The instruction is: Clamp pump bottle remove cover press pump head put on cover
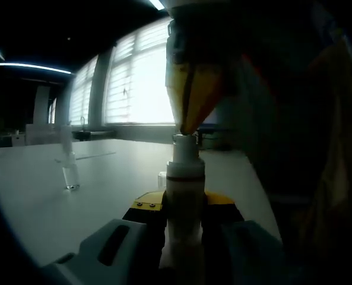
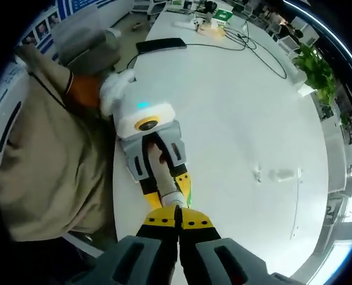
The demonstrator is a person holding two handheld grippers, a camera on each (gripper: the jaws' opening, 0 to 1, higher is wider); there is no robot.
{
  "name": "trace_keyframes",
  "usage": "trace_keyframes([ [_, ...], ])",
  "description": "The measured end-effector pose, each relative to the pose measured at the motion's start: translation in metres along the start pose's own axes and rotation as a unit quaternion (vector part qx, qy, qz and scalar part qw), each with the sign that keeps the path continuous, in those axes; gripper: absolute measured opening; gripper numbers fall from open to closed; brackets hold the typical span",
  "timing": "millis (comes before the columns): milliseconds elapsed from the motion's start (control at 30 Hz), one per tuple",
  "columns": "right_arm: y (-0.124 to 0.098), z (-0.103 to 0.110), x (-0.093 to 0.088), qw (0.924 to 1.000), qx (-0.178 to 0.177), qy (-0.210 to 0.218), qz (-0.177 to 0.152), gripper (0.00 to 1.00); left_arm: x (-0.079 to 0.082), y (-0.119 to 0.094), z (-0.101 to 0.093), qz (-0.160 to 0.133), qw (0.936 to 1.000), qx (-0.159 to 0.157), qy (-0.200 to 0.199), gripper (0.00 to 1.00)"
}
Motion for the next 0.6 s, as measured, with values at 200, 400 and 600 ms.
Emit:
trace_keyframes([
  [200,-0.0005,-0.0002,-0.0001,1.0000,-0.008,0.004,0.002,0.00,-0.0006,-0.0001,0.0011,0.000,1.0000,0.000,-0.001,0.14],
  [400,-0.0028,0.0009,-0.0003,0.9998,-0.016,-0.006,-0.009,0.00,-0.0006,-0.0001,0.0010,0.000,1.0000,0.000,0.000,0.14],
  [600,-0.0077,0.0004,0.0006,0.9996,-0.018,-0.013,-0.017,0.00,-0.0003,-0.0001,0.0000,-0.001,1.0000,-0.001,0.000,0.14],
])
Point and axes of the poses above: the point that each gripper's makers call its tool centre point, and the gripper's own axes: y roughly forward along the fingers, z roughly to its left, x roughly out of its top, the point moved 4 cm from there along -y, roughly backward along the fingers, and after that the axes turned 12 degrees about y, right-handed, at the moved point
